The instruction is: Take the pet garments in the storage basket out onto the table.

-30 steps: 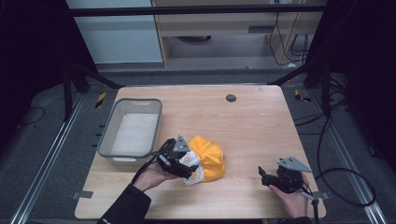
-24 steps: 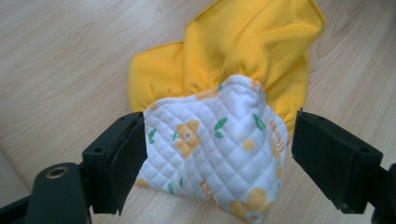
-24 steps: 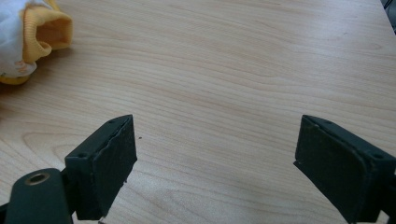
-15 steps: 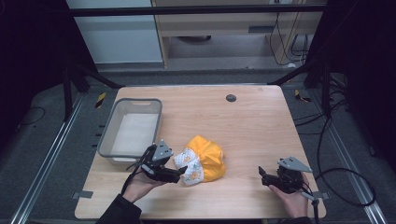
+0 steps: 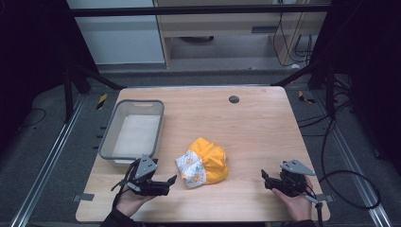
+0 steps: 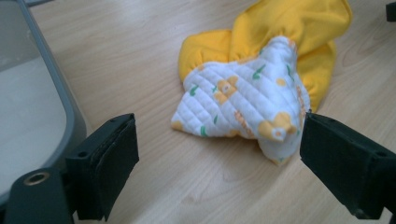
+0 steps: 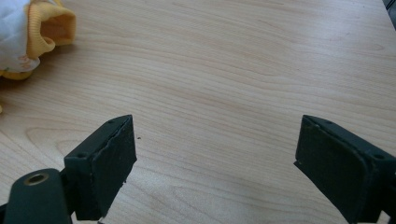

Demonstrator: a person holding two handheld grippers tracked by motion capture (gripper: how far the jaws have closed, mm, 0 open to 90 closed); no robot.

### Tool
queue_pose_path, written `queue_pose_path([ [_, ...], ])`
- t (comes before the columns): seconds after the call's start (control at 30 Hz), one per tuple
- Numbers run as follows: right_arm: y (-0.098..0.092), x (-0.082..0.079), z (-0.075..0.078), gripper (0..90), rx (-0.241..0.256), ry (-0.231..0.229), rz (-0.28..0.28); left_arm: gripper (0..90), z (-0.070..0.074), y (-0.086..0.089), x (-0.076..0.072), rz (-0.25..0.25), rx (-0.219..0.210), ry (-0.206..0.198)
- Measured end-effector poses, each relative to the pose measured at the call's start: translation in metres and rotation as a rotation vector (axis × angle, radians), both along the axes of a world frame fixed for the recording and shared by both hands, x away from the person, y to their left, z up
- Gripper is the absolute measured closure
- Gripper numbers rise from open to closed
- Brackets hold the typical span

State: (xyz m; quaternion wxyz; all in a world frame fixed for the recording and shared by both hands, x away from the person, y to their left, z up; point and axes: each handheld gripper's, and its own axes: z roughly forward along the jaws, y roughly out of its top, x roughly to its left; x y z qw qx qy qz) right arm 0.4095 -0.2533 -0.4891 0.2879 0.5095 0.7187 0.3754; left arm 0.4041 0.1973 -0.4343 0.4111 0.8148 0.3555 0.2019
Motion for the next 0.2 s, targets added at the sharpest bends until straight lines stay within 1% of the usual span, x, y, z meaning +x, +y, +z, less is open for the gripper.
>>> queue_pose_path([
  [0.07, 0.0, 0.0, 0.0, 12.0, 0.0, 0.0, 0.0, 11.2, -0.003, 0.003, -0.002, -0.003, -0.002, 0.006],
  [0.1, 0.0, 0.0, 0.0, 12.0, 0.006, 0.005, -0.002, 11.3, -0.005, 0.005, -0.002, -0.005, 0.001, 0.013],
  [0.2, 0.0, 0.0, 0.0, 11.8, 0.004, 0.006, -0.003, 11.9, -0.012, 0.013, -0.005, 0.0, 0.012, 0.027],
])
